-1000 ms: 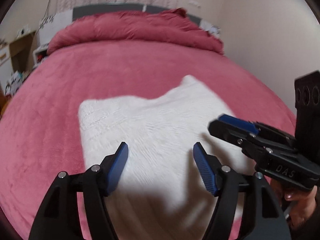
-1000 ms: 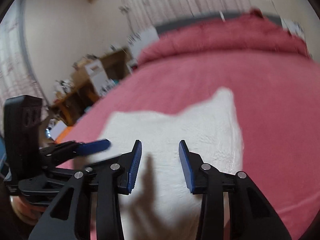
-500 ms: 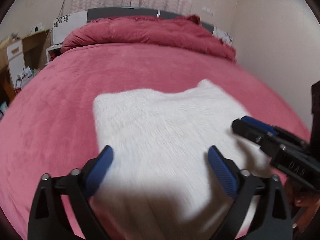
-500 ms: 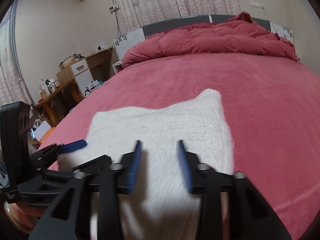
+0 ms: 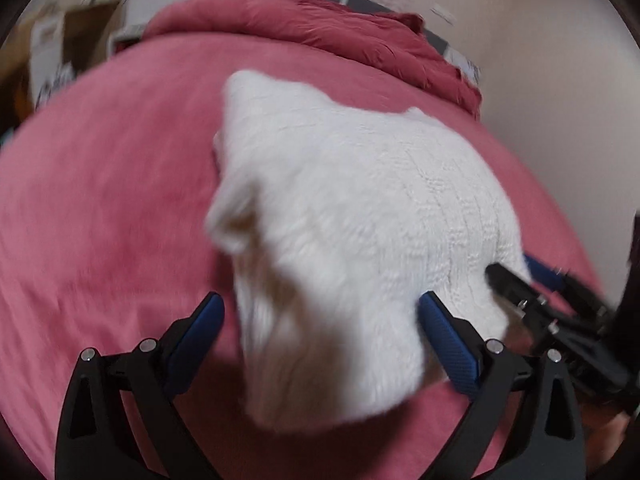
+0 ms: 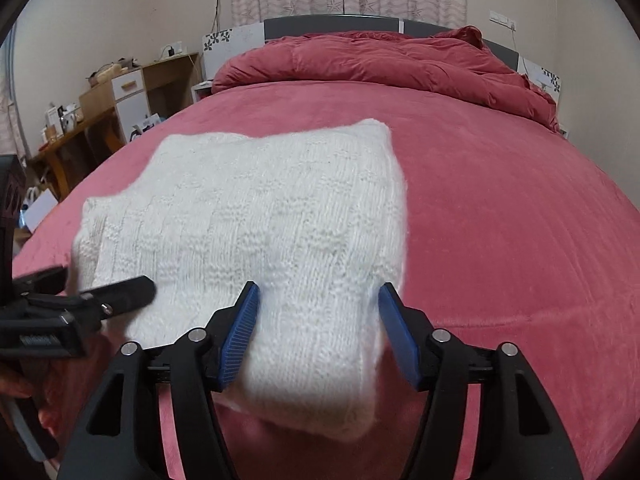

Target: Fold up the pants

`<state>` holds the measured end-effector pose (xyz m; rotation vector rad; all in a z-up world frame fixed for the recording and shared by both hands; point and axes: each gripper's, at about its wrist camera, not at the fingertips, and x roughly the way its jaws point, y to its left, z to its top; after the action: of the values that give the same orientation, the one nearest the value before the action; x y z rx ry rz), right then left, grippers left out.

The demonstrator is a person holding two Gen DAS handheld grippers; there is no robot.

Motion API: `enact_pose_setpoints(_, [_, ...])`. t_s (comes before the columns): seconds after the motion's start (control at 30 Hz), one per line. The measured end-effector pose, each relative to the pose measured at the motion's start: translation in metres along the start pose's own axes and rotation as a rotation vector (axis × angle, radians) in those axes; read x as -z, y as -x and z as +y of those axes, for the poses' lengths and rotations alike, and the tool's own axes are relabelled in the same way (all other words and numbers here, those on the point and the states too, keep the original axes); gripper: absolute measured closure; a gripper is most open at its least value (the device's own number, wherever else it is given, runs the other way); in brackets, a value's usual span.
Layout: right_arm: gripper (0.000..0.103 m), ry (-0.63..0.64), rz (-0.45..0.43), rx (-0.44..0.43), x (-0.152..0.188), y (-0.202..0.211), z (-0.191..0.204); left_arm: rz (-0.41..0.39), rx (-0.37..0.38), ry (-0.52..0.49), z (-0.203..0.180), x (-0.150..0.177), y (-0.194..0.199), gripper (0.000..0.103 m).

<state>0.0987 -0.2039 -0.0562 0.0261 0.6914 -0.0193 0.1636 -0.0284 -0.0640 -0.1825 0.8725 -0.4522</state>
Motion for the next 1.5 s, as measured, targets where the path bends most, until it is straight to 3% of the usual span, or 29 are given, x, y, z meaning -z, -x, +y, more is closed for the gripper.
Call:
enact_pose_setpoints(0.07, [0.041,-0.025,-0.007,-0.007,0.003,0.007,-0.004,-0.013,0.015,0.02,0.002,0.007,0.008,0.006])
enact_pose_setpoints(0.1, [0.036,-0.037,-0.011,-0.002,0.005,0.011,-0.006,-0.029,0.012,0.009,0.0,0.011,0.015,0.006])
enact_pose_setpoints(0.2, [0.035,-0.028,-0.033,0.014,0.01,0.025,-0.005,-0.086,-0.033,-0.054,-0.009,0.023,0.031,0.002])
enact_pose_setpoints(0.37, [0.021,-0.034,-0.083,0.028,0.019,0.049,-0.007,-0.273,-0.199,-0.142,-0.029,0.044,0.073,0.002])
enact_pose_setpoints(0.47, [0.013,-0.06,-0.106,0.039,0.025,0.062,-0.011,-0.313,-0.246,-0.155,-0.036,0.05,0.09,0.002])
enact_pose_setpoints(0.63, [0.003,-0.123,-0.146,0.06,0.035,0.084,-0.014,-0.326,-0.422,-0.157,-0.046,0.063,0.105,0.002])
enact_pose_setpoints(0.83, [0.003,-0.098,-0.145,0.104,0.049,0.095,0.004,-0.356,-0.431,-0.153,-0.053,0.068,0.118,0.002])
enact_pose_setpoints(1.03, [0.003,-0.034,-0.197,0.166,0.05,0.102,0.017,-0.347,-0.433,-0.127,-0.053,0.069,0.116,0.002])
enact_pose_setpoints(1.5, [0.003,-0.073,-0.184,0.136,0.045,0.099,0.008,-0.312,-0.427,-0.1,-0.048,0.07,0.113,0.002])
